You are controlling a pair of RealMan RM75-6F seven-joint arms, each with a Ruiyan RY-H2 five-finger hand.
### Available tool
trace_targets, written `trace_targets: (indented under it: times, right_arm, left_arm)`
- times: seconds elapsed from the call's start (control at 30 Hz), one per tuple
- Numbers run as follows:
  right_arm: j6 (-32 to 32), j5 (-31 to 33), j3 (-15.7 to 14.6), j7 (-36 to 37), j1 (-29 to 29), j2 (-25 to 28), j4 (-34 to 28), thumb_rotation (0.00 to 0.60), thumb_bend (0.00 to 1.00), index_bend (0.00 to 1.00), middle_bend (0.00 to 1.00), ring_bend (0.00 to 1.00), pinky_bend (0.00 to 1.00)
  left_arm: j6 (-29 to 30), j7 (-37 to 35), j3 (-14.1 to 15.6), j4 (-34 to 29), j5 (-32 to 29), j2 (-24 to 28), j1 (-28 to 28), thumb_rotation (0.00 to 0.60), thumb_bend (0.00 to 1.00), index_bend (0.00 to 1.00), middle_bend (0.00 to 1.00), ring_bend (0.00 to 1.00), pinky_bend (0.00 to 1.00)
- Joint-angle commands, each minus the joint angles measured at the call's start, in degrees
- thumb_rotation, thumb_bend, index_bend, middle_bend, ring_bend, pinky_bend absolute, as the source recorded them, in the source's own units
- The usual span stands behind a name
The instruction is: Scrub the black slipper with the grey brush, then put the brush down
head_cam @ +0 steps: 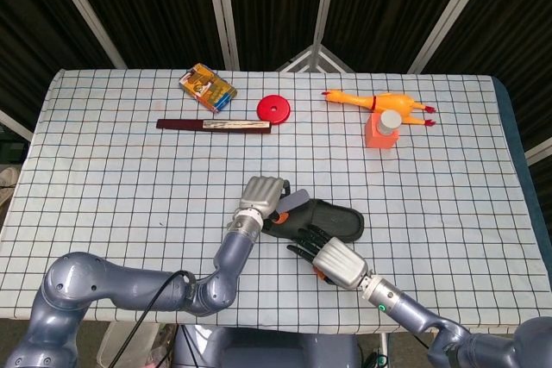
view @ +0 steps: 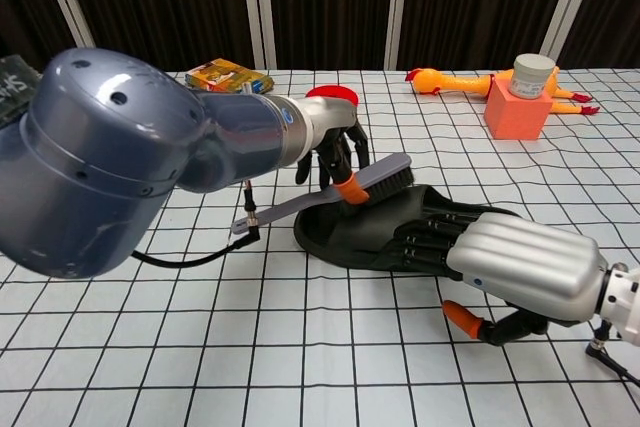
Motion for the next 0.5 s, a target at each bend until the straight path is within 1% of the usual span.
trace_targets:
  times: [0.03,0.23,0.37,0.5]
  right_arm:
    - [0.11,0.07,-0.2,-0.04,-0.01,0.05,-0.06,0.6,0.7,0.13,0.14,0.08,0.12]
    - [-0.01,0.51,-0.63,0.07,0.15,0.13,-0.63,0.6,0.7,0.13,0.14,0.08,0.12]
    - [0.46,0.45,-0.75,-0.38,0.19,0.19,-0.74,0.6,0.7,0.13,0.14,0.08,0.12]
    - [0.82,0.78,-0.61,-0.7,0.2,0.3,-1.04,0.6,0.7,0.13,0.14,0.08,0.12]
  left_arm:
    - [-0.06,-0.2,-0.76,0.12,0.18,-0.39,-0.14,0.6,0.56,0.6,0.71,0.65,0.69]
    - [0.39,0.96,-1.32,-0.07,-0.42,-0.89,-0.3,0.6,0.56,0.6,0.71,0.65,0.69]
    - [0.63,2.45,-1.15,-0.21,-1.6,-0.75,-0.25,0.6,0.56,0.6,0.71,0.65,0.69]
    - [3.31,5.99,0.17,-1.55,-1.95,0.19,-0.51,0.6,0.56,0.6,0.71,0.65,0.69]
